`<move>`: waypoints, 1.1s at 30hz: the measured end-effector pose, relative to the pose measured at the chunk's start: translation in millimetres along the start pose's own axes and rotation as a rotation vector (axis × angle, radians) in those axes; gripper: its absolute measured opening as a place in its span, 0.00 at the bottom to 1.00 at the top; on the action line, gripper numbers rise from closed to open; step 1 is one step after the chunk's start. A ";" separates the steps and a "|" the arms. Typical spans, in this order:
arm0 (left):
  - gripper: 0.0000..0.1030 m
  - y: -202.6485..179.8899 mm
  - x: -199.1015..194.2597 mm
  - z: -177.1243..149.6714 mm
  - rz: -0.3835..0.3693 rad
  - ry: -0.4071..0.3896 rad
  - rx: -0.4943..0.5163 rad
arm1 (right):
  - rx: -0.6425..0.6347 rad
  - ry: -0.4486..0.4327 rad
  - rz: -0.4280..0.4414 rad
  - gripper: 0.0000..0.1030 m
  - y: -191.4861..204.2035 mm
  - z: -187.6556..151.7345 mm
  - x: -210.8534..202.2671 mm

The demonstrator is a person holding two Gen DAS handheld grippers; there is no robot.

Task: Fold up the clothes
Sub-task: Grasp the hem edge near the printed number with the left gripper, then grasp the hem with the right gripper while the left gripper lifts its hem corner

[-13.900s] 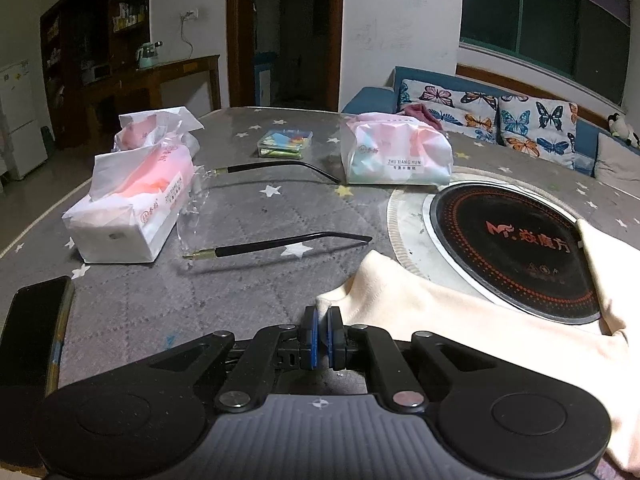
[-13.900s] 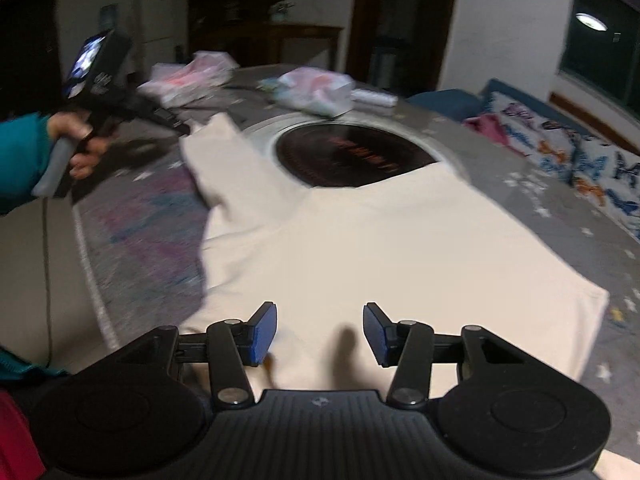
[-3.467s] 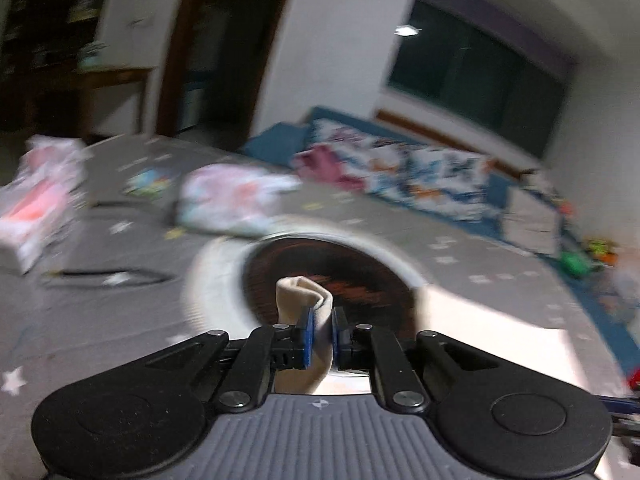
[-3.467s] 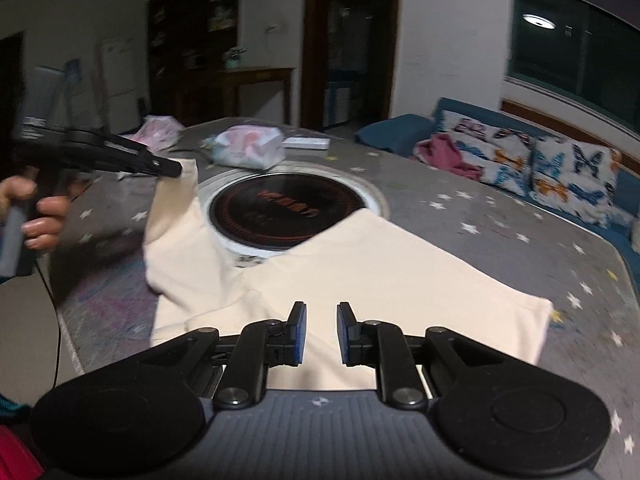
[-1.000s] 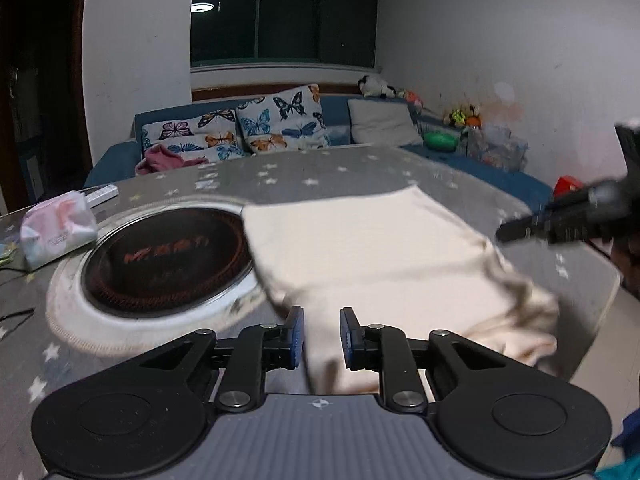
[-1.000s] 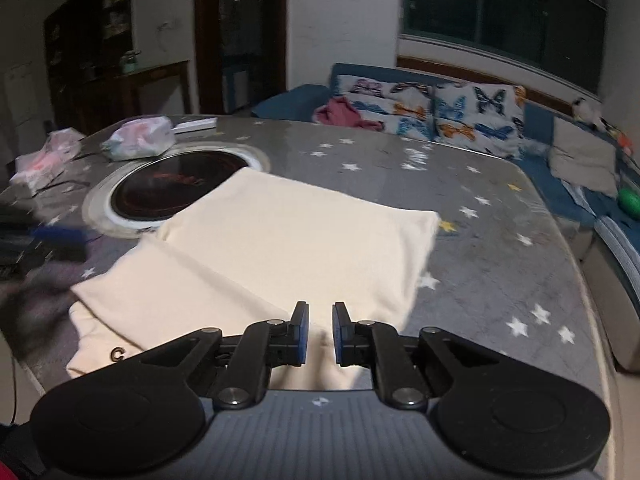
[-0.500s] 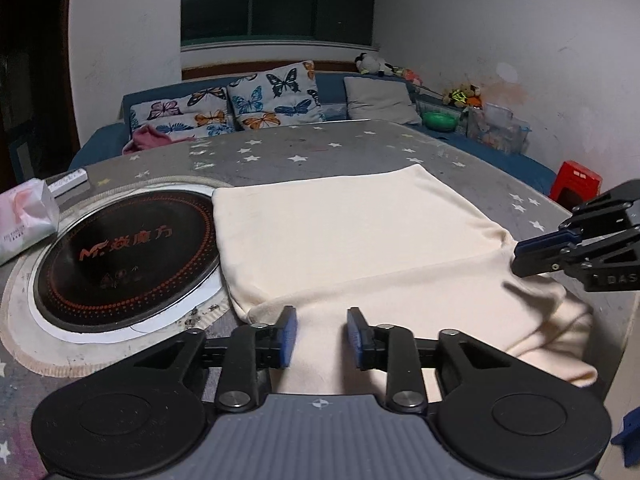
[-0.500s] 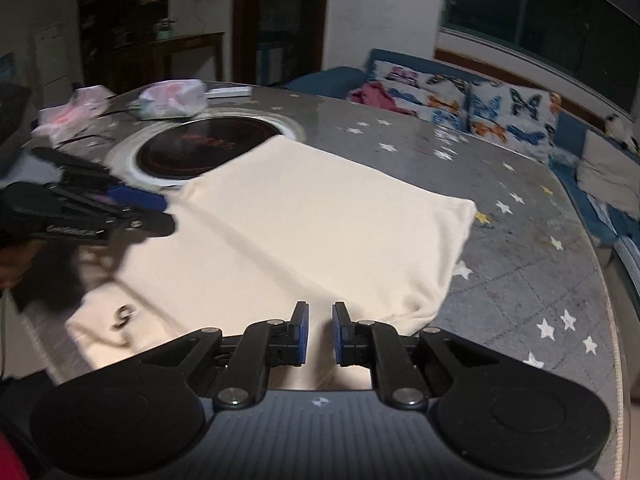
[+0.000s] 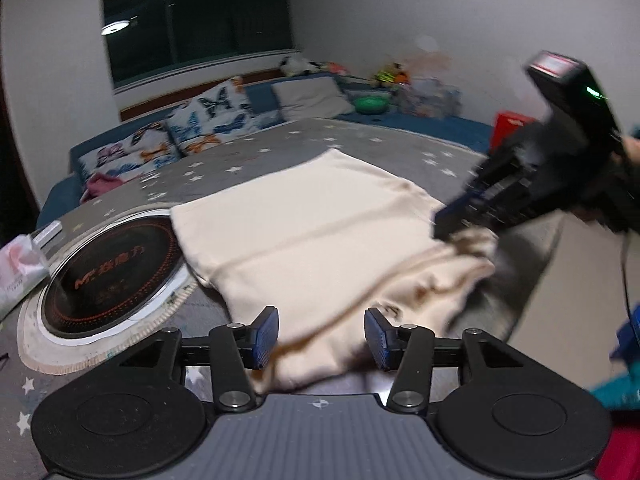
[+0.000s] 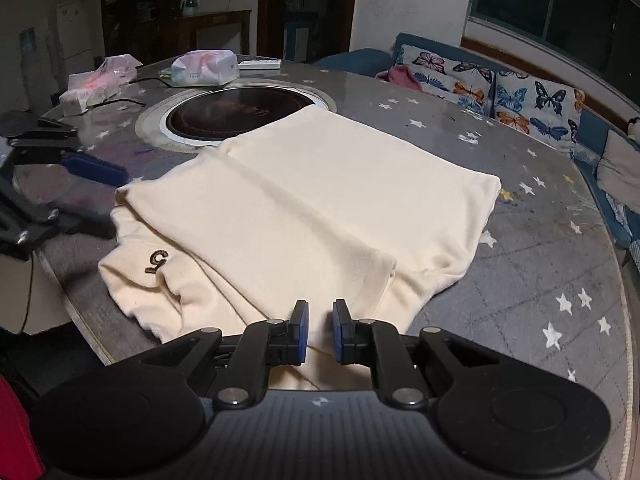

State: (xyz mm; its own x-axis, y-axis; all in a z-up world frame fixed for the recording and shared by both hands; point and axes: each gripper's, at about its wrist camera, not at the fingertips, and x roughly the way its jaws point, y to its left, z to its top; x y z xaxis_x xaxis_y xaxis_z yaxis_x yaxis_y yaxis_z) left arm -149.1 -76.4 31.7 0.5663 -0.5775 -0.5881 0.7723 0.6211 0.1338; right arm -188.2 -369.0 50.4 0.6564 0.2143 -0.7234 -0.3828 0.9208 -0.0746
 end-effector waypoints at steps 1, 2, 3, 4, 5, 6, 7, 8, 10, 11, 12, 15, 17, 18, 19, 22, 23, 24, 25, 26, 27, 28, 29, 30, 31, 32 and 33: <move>0.50 -5.3 -1.1 -2.4 0.002 0.000 0.031 | -0.001 0.001 0.001 0.11 0.3 -0.3 -0.4; 0.50 -9.7 -0.8 -4.5 0.003 0.000 0.056 | -0.003 0.001 0.003 0.11 0.7 -0.4 -1.0; 0.51 -14.0 -0.2 -6.6 0.003 0.000 0.079 | -0.006 -0.003 0.004 0.11 1.7 0.2 -3.2; 0.51 -18.2 0.4 -8.7 0.003 0.000 0.102 | -0.016 -0.004 0.004 0.12 3.4 0.2 -5.5; 0.51 -22.4 1.9 -10.9 0.005 -0.001 0.129 | -0.025 -0.005 0.004 0.14 5.0 0.2 -7.8; 0.51 -27.1 3.3 -13.1 0.011 -0.005 0.158 | -0.034 -0.007 0.003 0.16 6.6 0.2 -10.0; 0.51 -31.1 4.9 -15.2 0.016 -0.009 0.184 | -0.043 -0.007 0.003 0.20 8.1 0.2 -12.3; 0.51 -34.4 7.3 -16.6 0.019 -0.012 0.203 | -0.051 -0.006 0.001 0.22 9.1 -0.2 -14.6; 0.51 -38.2 13.1 -18.1 0.028 -0.018 0.225 | -0.059 -0.005 0.000 0.26 10.5 -1.6 -18.5; 0.51 -39.2 16.0 -18.2 0.035 -0.024 0.230 | -0.062 -0.005 -0.002 0.28 11.1 -2.3 -20.4; 0.50 -39.3 17.8 -17.4 0.038 -0.029 0.230 | -0.066 -0.005 -0.004 0.30 11.6 -3.0 -22.2; 0.27 -38.4 20.5 -13.6 0.029 -0.048 0.226 | -0.077 -0.006 -0.007 0.34 12.7 -4.5 -28.1; 0.13 -34.7 21.9 -8.9 0.022 -0.060 0.207 | -0.098 -0.010 -0.004 0.42 14.0 -5.1 -33.0; 0.12 -31.0 23.0 -5.4 0.020 -0.064 0.188 | -0.110 -0.013 -0.002 0.42 15.0 -5.2 -35.9; 0.11 -27.4 24.1 -1.9 0.019 -0.069 0.170 | -0.120 -0.015 0.000 0.42 15.7 -5.4 -37.7; 0.10 -15.5 27.9 9.1 0.017 -0.082 0.113 | -0.158 -0.019 0.023 0.50 19.6 -5.9 -44.7; 0.09 -10.8 30.3 13.2 0.017 -0.084 0.092 | -0.170 -0.024 0.032 0.57 21.2 -6.3 -46.3; 0.09 -6.1 32.9 17.2 0.017 -0.085 0.072 | -0.182 -0.028 0.041 0.58 22.8 -6.7 -47.7; 0.09 -2.1 36.1 20.3 0.015 -0.082 0.056 | -0.196 -0.033 0.052 0.58 25.1 -7.3 -47.6; 0.09 1.8 39.6 23.3 0.012 -0.078 0.041 | -0.211 -0.037 0.063 0.58 27.4 -7.9 -47.4; 0.09 4.4 42.4 25.3 0.011 -0.077 0.032 | -0.219 -0.041 0.067 0.58 29.7 -8.2 -45.4; 0.09 5.7 44.5 26.6 0.009 -0.077 0.029 | -0.228 -0.044 0.071 0.58 31.8 -8.5 -43.2; 0.09 6.6 46.1 27.2 0.008 -0.075 0.029 | -0.232 -0.045 0.071 0.58 33.1 -8.4 -39.4; 0.09 7.5 47.7 27.6 0.006 -0.073 0.029 | -0.234 -0.047 0.068 0.58 33.5 -7.9 -34.5; 0.09 8.4 49.2 28.1 0.004 -0.071 0.029 | -0.235 -0.049 0.064 0.58 33.8 -7.4 -29.7; 0.09 8.0 49.3 27.8 0.003 -0.069 0.029 | -0.236 -0.050 0.061 0.56 34.2 -6.9 -24.8; 0.09 7.3 49.1 27.4 0.002 -0.067 0.028 | -0.237 -0.051 0.058 0.55 34.5 -6.4 -20.0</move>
